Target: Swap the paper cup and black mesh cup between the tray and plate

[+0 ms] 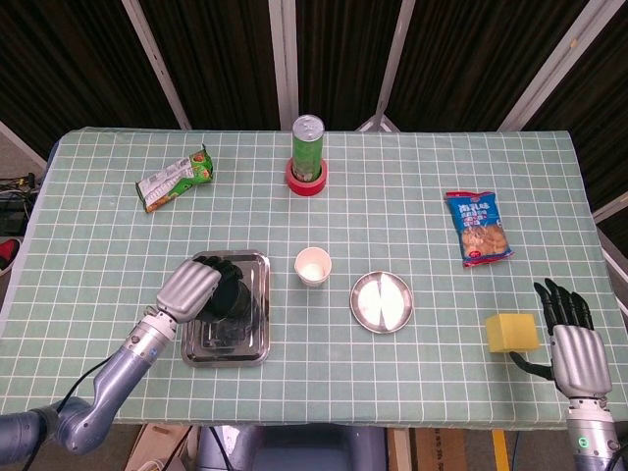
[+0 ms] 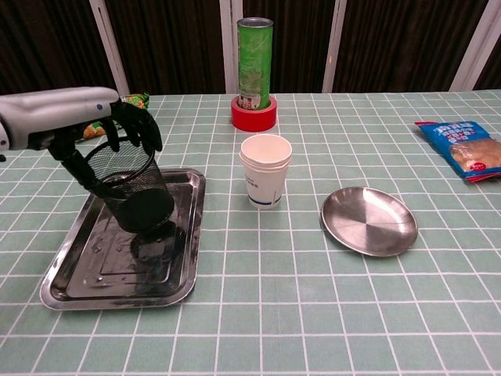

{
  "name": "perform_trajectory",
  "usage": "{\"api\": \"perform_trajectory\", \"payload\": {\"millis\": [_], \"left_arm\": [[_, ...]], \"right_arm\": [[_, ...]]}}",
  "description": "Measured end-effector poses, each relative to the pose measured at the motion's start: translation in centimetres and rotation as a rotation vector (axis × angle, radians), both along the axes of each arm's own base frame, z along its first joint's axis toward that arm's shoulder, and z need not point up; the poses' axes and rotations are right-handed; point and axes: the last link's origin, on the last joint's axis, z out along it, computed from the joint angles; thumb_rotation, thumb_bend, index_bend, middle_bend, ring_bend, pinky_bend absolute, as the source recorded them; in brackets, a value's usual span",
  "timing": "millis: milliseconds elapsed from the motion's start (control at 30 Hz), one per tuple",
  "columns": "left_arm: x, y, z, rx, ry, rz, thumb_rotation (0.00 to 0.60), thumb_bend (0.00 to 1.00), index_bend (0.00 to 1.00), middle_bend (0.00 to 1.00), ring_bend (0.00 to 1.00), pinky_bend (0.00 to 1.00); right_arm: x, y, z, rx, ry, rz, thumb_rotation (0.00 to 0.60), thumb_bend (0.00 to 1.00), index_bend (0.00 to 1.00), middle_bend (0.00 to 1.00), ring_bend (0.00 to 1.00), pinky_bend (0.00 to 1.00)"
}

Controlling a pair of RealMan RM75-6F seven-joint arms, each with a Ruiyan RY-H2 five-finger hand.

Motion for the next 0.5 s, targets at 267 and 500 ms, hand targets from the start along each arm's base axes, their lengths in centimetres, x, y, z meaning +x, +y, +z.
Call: {"api": "perform_trajectory", "payload": {"millis": [267,500], "left_arm": [[4.5,-1.2,0.1,-0.079,-0.068,-0.098,0.6,0.43,0.42,0.35,0.29,0.35],[8.1,-1.4,-3.3,-0.173,-0.03,-0.157,0.6,0.43,0.42,0.34,0.29,0.35]], "right_arm": [[-0.2,0.0,0.3,-0.009,-0.014,-0.007,0.6,0.0,0.0,0.0,0.04,0.0],[-0.5,-0.1,0.8,-0.03,-0.022,-0.014,0.6,0.0,0.0,0.0,0.04,0.0]]}}
